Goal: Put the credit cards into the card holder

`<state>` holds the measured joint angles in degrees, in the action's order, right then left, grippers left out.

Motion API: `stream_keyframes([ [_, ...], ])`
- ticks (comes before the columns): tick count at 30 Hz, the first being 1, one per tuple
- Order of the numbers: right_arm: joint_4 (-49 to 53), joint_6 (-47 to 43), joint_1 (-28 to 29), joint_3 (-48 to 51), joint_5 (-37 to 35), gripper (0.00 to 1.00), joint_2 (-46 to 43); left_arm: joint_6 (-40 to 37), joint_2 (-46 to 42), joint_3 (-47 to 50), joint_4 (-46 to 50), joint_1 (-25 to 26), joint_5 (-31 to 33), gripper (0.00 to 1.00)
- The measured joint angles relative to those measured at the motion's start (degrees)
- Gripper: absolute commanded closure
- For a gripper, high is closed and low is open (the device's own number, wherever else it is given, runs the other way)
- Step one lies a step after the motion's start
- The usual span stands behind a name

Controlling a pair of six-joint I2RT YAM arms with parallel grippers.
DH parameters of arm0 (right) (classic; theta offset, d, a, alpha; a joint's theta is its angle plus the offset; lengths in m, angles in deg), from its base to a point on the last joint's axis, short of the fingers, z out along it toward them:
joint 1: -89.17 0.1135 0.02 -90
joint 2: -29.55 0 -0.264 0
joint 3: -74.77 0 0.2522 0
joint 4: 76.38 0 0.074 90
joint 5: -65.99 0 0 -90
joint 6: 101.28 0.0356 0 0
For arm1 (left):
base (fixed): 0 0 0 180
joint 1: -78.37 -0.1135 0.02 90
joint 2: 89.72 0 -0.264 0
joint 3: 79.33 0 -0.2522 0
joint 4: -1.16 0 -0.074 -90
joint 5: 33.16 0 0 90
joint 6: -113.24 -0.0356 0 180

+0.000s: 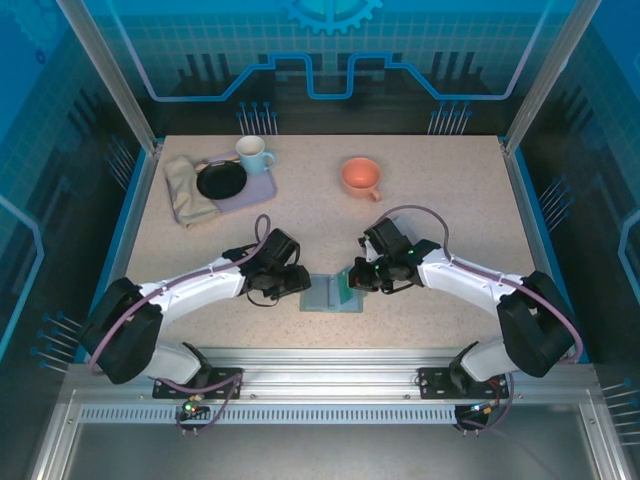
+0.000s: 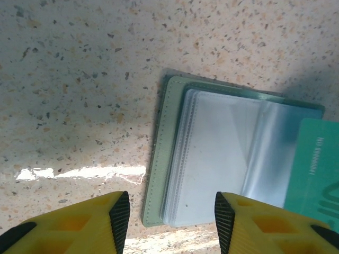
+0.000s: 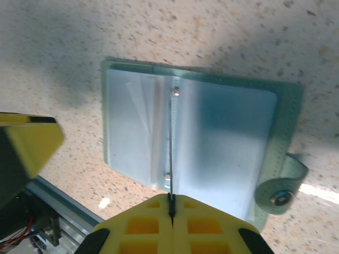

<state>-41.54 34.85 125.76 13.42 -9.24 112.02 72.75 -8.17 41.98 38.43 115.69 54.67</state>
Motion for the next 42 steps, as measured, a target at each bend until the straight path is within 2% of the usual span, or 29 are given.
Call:
stream_keyframes([
  [7, -8.94, 3.37, 0.00, 4.70, 2.45, 0.97, 1.88, 0.02, 3.76, -0.02, -1.25, -1.88, -3.08, 0.53],
  [17, -22.64, 8.57, 0.00, 10.05, 6.91, 0.98, 6.60, 0.04, 7.45, 0.00, -3.56, -2.08, -6.71, 0.55],
  [22, -25.03, 9.64, 0.00, 10.64, 7.39, 0.98, 6.58, 0.00, 7.76, 0.00, -3.89, -2.08, -6.95, 0.61],
  [30, -25.11, 9.81, -0.02, 11.32, 7.41, 0.98, 3.34, 0.00, 7.76, 0.00, -3.89, -2.08, -6.93, 0.63],
  [42, -28.24, 10.95, -0.22, 12.44, 7.82, 0.98, 6.16, -0.13, 8.52, 0.00, -3.87, -2.08, -6.91, 0.69],
])
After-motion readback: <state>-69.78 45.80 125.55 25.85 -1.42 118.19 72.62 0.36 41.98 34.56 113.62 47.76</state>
